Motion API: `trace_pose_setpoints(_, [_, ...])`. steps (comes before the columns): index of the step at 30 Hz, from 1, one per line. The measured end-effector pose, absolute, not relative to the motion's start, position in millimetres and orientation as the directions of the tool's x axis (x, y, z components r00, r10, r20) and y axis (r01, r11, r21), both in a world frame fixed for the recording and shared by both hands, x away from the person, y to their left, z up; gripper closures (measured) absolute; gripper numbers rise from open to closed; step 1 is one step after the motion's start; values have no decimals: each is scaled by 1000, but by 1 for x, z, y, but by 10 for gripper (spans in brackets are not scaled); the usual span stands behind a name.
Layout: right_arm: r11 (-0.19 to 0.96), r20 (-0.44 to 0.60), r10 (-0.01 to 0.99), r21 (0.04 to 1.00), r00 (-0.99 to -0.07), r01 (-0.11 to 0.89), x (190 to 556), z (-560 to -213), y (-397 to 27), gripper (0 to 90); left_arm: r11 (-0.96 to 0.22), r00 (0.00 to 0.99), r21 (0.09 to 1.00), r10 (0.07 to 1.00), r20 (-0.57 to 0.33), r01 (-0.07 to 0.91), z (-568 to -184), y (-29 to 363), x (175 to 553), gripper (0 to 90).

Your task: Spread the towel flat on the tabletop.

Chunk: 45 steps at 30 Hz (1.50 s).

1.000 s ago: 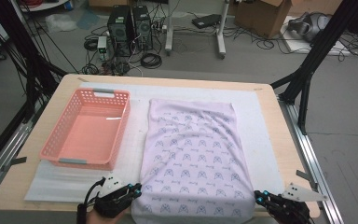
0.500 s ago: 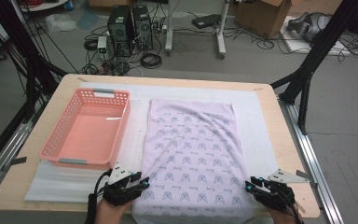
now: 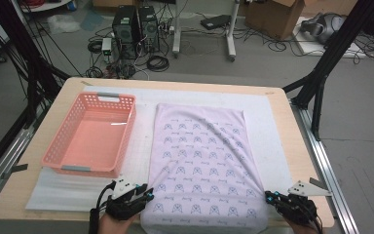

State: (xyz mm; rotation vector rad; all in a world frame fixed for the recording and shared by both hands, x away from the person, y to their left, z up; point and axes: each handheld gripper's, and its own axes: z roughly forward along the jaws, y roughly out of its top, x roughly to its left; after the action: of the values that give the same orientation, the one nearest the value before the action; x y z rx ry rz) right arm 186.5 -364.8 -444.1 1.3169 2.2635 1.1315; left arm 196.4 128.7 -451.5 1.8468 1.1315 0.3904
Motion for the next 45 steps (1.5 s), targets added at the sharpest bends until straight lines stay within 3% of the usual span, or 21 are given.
trace_pose_setpoints(3, [277, 136, 824, 751, -550, 599, 185, -444, -365, 864, -135, 527, 831, 824, -209, 540, -447, 133, 206, 545])
trace_pose_setpoints(5, [260, 133, 833, 763, -537, 592, 186, -442, -365, 702, -136, 524, 832, 827, -203, 538, -446, 132, 214, 524])
trace_pose_setpoints(8, [259, 121, 838, 771, -533, 582, 189, -441, -363, 647, -140, 509, 817, 836, -206, 560, -448, 130, 236, 537])
trace_pose_setpoints(12, [252, 119, 839, 779, -530, 574, 193, -443, -361, 615, -183, 506, 797, 845, -171, 576, -453, 121, 248, 648])
trace_pose_setpoints(15, [235, 126, 844, 787, -522, 570, 197, -443, -364, 604, -212, 504, 794, 853, -134, 570, -452, 120, 248, 875])
trace_pose_setpoints(18, [227, 127, 847, 791, -515, 568, 201, -443, -367, 602, -225, 462, 795, 883, -77, 563, -450, 120, 244, 880])
trace_pose_setpoints(21, [222, 125, 851, 795, -511, 565, 206, -440, -368, 602, -219, 463, 796, 882, -85, 564, -450, 125, 243, 876])
trace_pose_setpoints(22, [217, 129, 851, 796, -510, 565, 208, -440, -368, 602, -222, 481, 803, 872, -90, 553, -452, 126, 244, 860])
trace_pose_setpoints(26, [203, 136, 849, 808, -511, 553, 223, -437, -365, 585, -209, 503, 809, 856, -120, 549, -452, 126, 245, 547])
trace_pose_setpoints(37, [172, 143, 882, 790, -449, 589, 313, -437, -357, 487, -190, 598, 866, 788, -146, 463, -442, 114, 268, 424])
trace_pose_setpoints(45, [203, 119, 897, 744, -425, 637, 393, -442, -338, 593, -164, 586, 856, 789, -185, 491, -445, 114, 282, 418])
